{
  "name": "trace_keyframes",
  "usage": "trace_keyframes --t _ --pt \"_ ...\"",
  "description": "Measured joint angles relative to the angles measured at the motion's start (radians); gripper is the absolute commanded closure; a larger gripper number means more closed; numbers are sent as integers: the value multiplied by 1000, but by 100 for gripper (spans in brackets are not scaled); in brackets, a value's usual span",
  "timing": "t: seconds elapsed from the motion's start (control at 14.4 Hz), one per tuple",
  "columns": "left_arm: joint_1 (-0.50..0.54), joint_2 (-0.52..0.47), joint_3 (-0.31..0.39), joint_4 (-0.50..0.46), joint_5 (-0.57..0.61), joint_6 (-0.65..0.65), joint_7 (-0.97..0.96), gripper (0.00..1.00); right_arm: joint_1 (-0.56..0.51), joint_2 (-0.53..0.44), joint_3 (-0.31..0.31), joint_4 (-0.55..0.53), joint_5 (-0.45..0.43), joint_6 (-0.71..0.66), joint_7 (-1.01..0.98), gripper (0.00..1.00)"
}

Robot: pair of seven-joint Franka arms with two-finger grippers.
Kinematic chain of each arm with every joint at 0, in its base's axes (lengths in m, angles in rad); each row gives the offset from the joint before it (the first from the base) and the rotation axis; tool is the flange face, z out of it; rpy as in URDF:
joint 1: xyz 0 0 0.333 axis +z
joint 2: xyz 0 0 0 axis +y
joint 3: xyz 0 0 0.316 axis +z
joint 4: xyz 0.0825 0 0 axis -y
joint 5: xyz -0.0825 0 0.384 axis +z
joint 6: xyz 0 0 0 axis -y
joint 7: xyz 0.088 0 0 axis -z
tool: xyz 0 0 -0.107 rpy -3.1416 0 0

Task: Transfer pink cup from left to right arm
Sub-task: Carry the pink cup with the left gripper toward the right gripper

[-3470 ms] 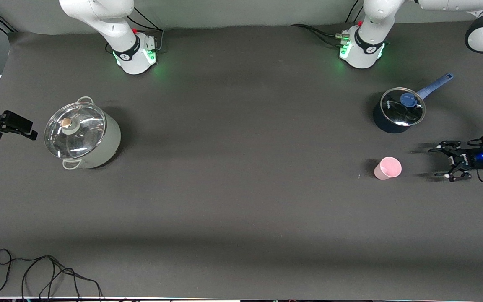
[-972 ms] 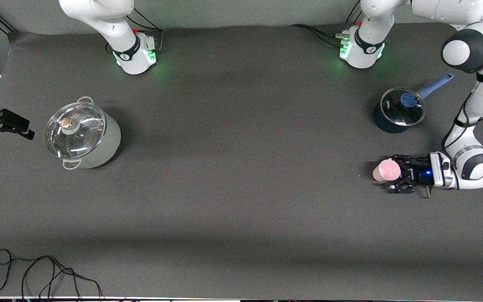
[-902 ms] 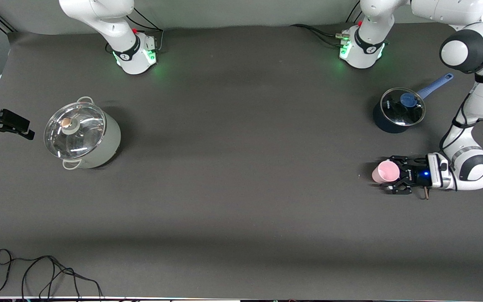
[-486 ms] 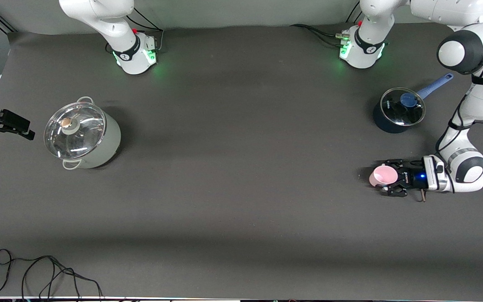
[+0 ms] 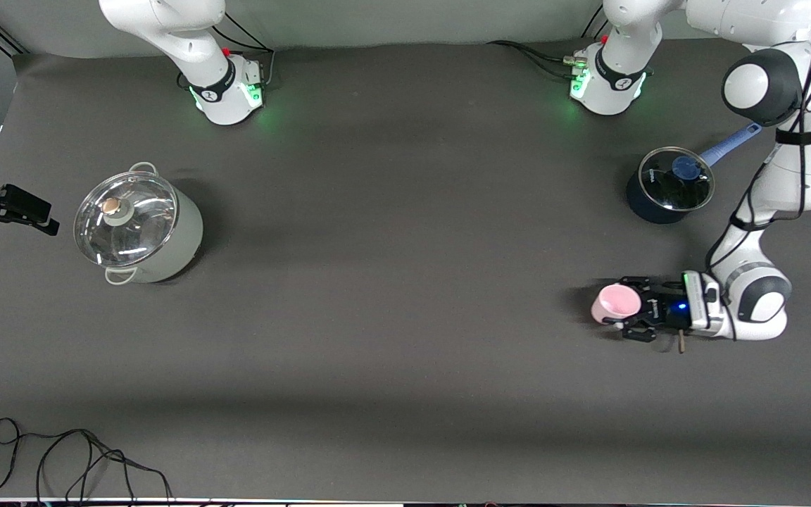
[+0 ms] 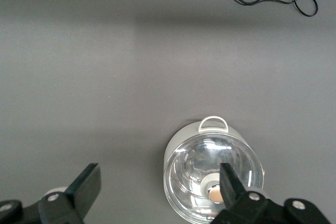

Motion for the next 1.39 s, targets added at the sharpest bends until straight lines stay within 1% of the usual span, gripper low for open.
trace_keyframes --t 0.35,0.42,0.62,0.83,0.97,1.18,1.39 --pt "-89 -17 -172 19 -95 307 -5 100 0 1 0 0 0 0 14 0" --pt "-94 -18 -207 18 -115 359 -12 100 0 1 -1 1 0 0 57 0" --pt "-102 -18 -322 17 -151 518 -49 100 2 -5 0 1 1 -9 268 0" --pt "-107 -19 -456 16 -164 691 -94 100 15 -20 1 3 3 -35 492 0" --pt "-112 -20 -537 16 -164 806 -140 100 18 -34 2 3 3 -43 582 0" --pt "-129 -22 -653 15 -164 1008 -205 100 32 -38 3 3 7 -48 604 0" --pt "-160 -24 -763 15 -164 1201 -234 100 72 -39 4 11 7 -52 619 0"
